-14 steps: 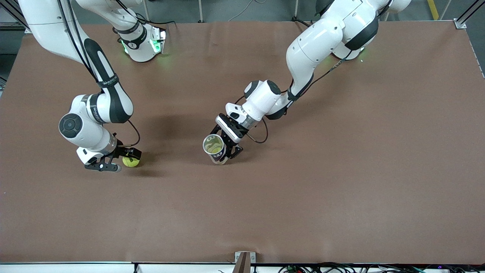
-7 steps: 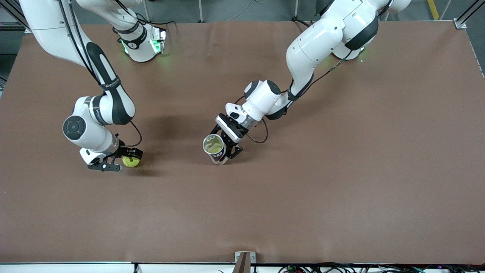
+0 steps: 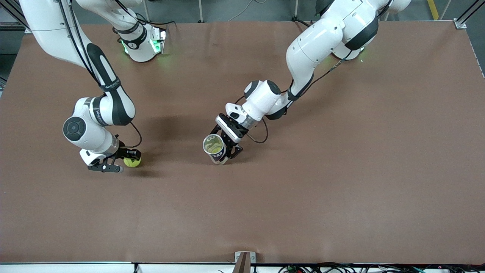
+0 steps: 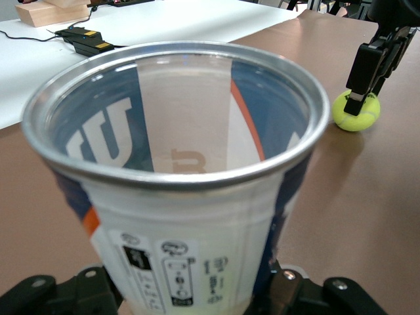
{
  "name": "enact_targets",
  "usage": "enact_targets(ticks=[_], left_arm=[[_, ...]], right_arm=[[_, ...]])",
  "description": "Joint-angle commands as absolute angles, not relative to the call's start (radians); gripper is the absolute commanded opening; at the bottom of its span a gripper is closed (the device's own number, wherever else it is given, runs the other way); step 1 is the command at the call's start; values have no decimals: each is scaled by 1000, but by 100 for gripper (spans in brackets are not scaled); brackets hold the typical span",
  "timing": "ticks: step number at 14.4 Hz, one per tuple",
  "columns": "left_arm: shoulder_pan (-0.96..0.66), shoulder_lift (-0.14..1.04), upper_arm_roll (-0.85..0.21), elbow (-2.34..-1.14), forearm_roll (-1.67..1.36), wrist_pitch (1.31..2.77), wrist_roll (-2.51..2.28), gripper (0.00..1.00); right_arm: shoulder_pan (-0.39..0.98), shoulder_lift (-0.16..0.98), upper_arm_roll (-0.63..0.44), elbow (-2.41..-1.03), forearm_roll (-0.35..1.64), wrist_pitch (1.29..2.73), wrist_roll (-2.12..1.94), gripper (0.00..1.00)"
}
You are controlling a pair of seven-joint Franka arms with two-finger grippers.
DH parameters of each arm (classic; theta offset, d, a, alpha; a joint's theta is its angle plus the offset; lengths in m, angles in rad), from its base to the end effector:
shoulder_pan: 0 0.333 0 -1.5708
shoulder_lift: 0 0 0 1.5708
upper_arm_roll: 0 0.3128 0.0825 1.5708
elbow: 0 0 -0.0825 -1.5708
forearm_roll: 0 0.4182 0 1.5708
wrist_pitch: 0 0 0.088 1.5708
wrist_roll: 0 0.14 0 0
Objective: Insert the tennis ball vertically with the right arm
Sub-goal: 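Lift the second ball and carry it over the can with the right gripper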
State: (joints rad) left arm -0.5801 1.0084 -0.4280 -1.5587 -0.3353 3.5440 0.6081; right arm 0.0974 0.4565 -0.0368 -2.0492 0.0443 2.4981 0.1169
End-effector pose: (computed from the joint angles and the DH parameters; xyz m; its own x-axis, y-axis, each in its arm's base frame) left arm 0.5110 -0.5803 0.1438 0.3766 -0.3984 0.8363 -0.7661 -0.6415 0.0393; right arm 0.6126 0.0371 0.1495 0.9961 -0.0880 -0.0084 -0.0881 -0.9961 -0.0092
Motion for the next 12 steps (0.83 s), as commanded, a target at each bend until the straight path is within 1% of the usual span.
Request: enact_targets(ticks=[1,2,3,4,6,8,10,12], left_arm=[[-578,1020,-425,-1559,-325,3551,615,77],[-577,1020,-425,-1560,-325,3551,617,77],[-577,1020,-425,-1560,-325,3551,617,77],[-577,1019,-425,-1559,-325,3551,617,77],[-577,1019,-425,-1559,-325,3551,617,77],[-577,1019,-425,-1557,-325,3551,618,78],[-577,1019,-425,-1557,-325,3551,617,78],[-577,1017,-425,-1557,-325,3551,617,78]], right_arm=[[80,476,-25,-2034,32,2505,112,58],[80,476,-25,-2034,32,2505,113,34],[80,476,-25,-2033,32,2502,117,12],[81,476,-25,-2026,35,2494,123,1],[84,476,-25,-2017,37,2488,124,0],[84,472,-23,-1990,38,2432,124,0],[83,468,-23,-1935,40,2326,129,0],[86,462,-18,-1858,41,2191,167,0]])
